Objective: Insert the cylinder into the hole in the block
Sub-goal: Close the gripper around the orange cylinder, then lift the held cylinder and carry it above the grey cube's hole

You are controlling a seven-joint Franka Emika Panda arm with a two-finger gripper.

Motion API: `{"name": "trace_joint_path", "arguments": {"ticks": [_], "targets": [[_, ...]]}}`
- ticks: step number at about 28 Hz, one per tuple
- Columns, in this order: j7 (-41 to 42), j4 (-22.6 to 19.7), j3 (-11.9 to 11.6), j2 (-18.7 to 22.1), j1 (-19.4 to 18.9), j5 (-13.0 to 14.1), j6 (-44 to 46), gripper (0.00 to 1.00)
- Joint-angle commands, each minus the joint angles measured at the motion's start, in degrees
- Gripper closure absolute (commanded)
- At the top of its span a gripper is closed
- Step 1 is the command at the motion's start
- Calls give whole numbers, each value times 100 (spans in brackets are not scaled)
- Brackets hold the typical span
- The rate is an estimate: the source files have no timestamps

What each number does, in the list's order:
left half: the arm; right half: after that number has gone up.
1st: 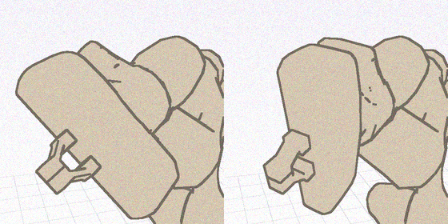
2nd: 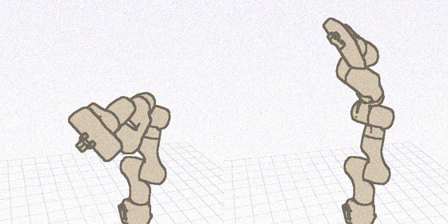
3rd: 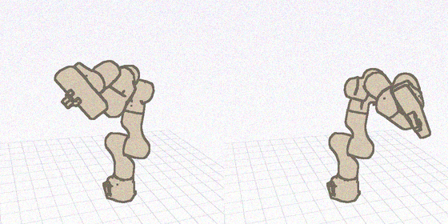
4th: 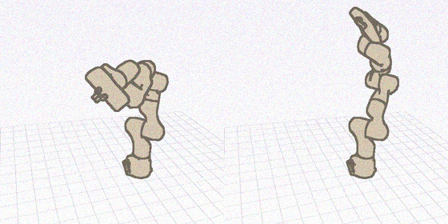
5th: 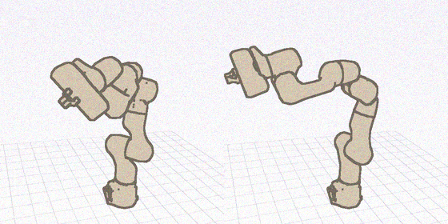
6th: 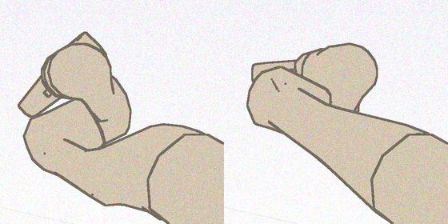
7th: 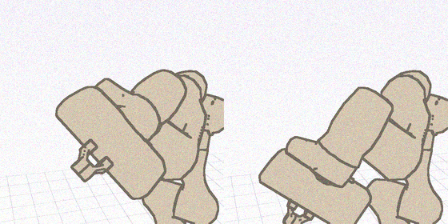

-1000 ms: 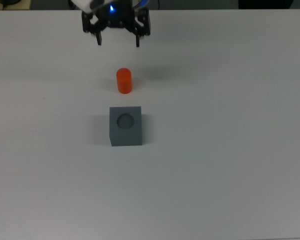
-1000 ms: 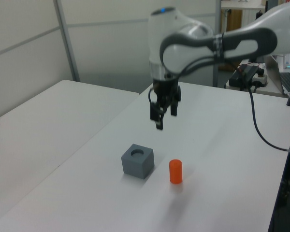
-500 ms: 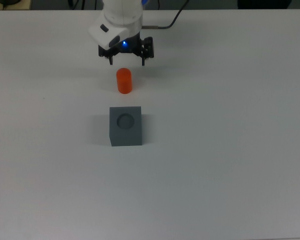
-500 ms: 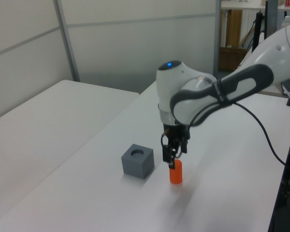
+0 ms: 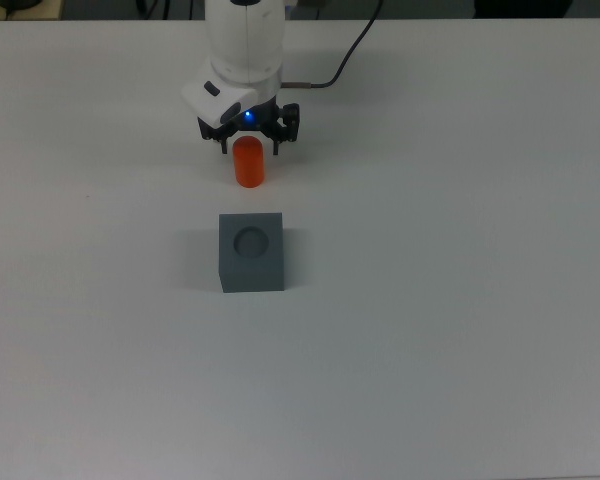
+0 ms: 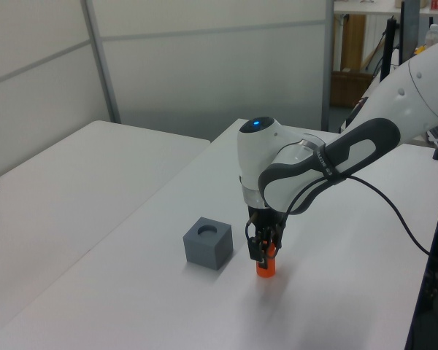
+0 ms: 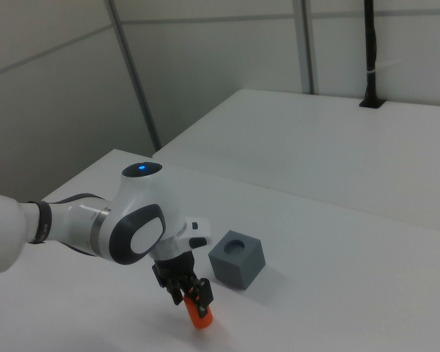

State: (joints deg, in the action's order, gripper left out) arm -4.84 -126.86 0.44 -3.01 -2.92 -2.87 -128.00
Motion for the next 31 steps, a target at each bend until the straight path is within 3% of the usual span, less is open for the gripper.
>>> {"name": "trace_joint_path", "arguments": {"ticks": [1, 5, 13, 18, 24, 27, 31], "targets": [[0, -32, -8, 28, 72, -91, -147, 78], [26, 3, -61, 37, 72, -91, -138, 100], [273, 292, -61, 134, 169, -48, 344, 100], [273, 1188, -61, 81, 169, 49, 1452, 100], [273, 1945, -61, -33, 151, 366, 1919, 100], [211, 2331, -61, -322, 116, 375, 1936, 100], [185, 3157, -52, -955, 116, 375, 2077, 100]]}}
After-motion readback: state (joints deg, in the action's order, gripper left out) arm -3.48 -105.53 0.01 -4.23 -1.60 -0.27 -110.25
